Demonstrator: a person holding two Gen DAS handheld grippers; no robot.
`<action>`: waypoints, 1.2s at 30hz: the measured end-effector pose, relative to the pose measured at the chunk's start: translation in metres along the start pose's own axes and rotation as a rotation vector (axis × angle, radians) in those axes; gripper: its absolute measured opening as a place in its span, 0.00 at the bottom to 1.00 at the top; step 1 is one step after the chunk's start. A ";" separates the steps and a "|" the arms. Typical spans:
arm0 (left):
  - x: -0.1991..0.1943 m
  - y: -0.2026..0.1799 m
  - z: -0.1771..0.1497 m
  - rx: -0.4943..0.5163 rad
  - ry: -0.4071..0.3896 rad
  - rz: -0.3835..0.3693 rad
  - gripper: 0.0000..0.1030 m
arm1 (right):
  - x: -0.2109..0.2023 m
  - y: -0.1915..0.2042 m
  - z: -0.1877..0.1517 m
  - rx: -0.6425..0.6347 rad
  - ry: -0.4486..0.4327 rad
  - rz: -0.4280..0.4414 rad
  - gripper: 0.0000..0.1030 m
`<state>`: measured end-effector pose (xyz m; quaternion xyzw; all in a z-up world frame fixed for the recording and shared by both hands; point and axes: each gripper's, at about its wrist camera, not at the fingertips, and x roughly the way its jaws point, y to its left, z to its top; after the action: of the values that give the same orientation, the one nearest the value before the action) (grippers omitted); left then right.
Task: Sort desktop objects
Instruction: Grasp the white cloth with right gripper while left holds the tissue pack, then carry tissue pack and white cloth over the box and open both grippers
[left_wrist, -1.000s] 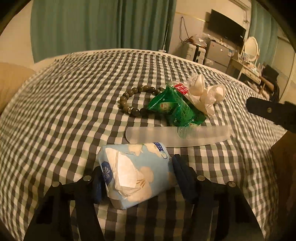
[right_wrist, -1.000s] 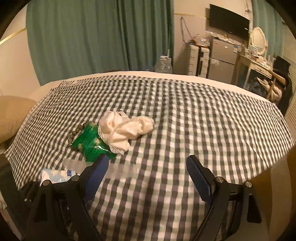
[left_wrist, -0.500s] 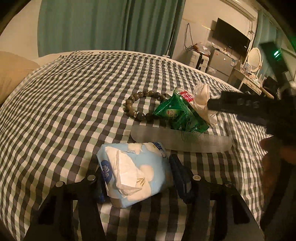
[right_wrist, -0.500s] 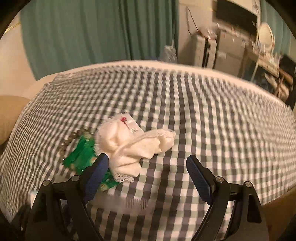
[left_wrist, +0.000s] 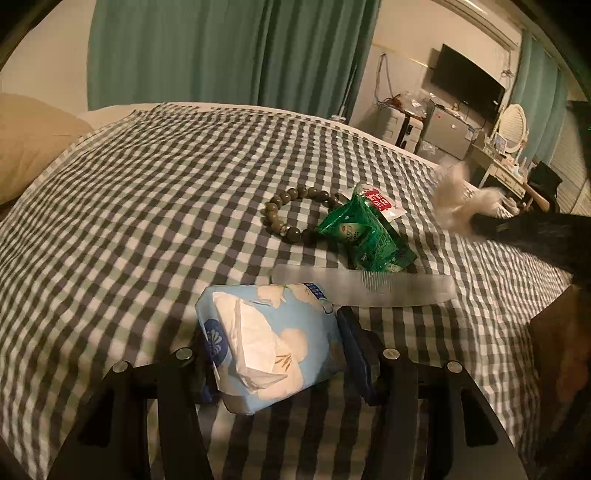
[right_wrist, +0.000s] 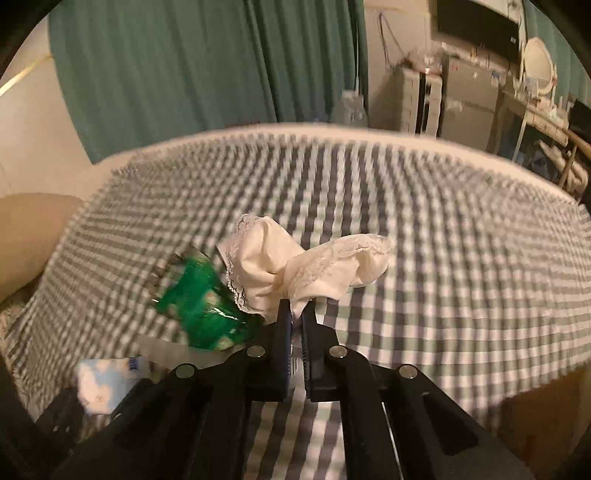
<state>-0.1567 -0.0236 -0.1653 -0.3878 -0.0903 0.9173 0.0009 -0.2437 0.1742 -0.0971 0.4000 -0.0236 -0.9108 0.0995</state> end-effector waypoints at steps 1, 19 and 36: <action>-0.008 -0.001 0.000 0.009 -0.016 0.012 0.54 | -0.020 0.000 0.001 0.001 -0.027 0.010 0.04; -0.140 -0.109 0.054 0.080 -0.133 -0.188 0.54 | -0.227 -0.070 -0.016 -0.025 -0.204 -0.109 0.05; -0.185 -0.314 0.019 0.291 -0.096 -0.428 0.54 | -0.276 -0.219 -0.061 0.103 -0.177 -0.186 0.05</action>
<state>-0.0622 0.2689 0.0318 -0.3117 -0.0372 0.9170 0.2463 -0.0522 0.4462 0.0341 0.3232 -0.0420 -0.9454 -0.0086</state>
